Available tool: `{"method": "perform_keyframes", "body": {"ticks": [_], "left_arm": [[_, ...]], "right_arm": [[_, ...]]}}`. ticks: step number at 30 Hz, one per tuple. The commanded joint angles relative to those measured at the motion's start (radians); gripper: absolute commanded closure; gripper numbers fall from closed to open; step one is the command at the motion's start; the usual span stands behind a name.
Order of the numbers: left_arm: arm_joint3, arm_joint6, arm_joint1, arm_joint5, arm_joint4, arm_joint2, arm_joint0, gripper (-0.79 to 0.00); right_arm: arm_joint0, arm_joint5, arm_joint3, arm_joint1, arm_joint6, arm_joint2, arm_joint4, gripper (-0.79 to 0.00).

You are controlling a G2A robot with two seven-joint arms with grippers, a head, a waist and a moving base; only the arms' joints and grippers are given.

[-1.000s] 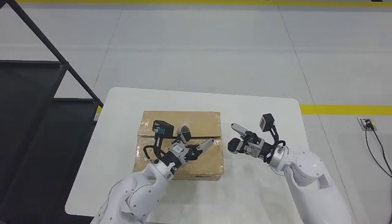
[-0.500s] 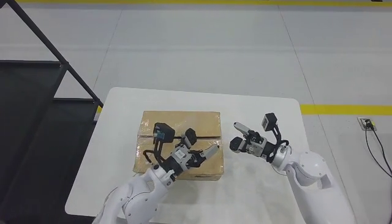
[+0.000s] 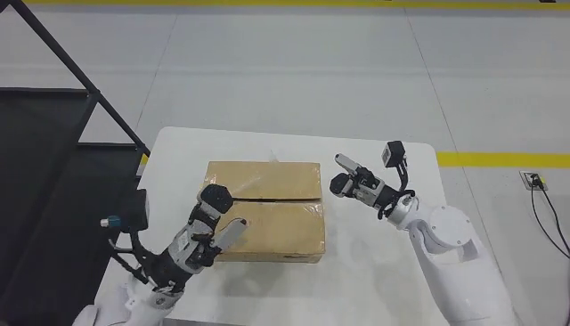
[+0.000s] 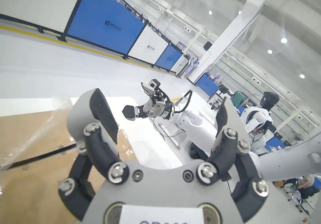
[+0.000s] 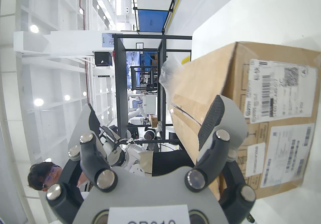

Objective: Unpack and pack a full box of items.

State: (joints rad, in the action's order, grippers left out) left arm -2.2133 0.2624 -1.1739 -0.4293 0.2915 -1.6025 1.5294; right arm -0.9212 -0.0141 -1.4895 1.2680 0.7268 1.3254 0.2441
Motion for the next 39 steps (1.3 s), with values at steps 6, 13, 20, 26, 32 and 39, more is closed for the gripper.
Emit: {"method": "perform_keyframes", "body": {"ticks": [6,13,20,26,32,39], "left_arm": [[0.139,-0.064,0.008,-0.043,-0.166,-0.337,0.103,-0.785],[0.321,-0.056,0.010,-0.081,-0.198,-0.455,0.165,-0.785],[0.352,-0.021,0.007,-0.117,-0.260,-0.437,0.183,-0.785],[0.348,0.027,0.009,-0.151,-0.294,-0.429,0.191,-0.785],[0.363,0.067,0.010,-0.182,-0.324,-0.437,0.212,-0.785],[0.377,0.108,0.013,-0.200,-0.359,-0.446,0.218,-0.785]], "right_arm": [[0.140,-0.176,-0.011,0.019,-0.048,-0.142,-0.112,-0.785],[0.140,-0.176,-0.011,0.019,-0.048,-0.142,-0.112,-0.785],[0.230,-0.258,0.011,0.039,-0.080,-0.252,-0.194,-0.785],[0.441,-0.423,0.143,0.076,0.022,-0.396,-0.246,-0.785],[0.613,-0.545,0.279,0.117,0.118,-0.532,-0.320,-0.785],[0.724,-0.607,0.394,0.179,0.084,-0.651,-0.357,-0.745]]}}
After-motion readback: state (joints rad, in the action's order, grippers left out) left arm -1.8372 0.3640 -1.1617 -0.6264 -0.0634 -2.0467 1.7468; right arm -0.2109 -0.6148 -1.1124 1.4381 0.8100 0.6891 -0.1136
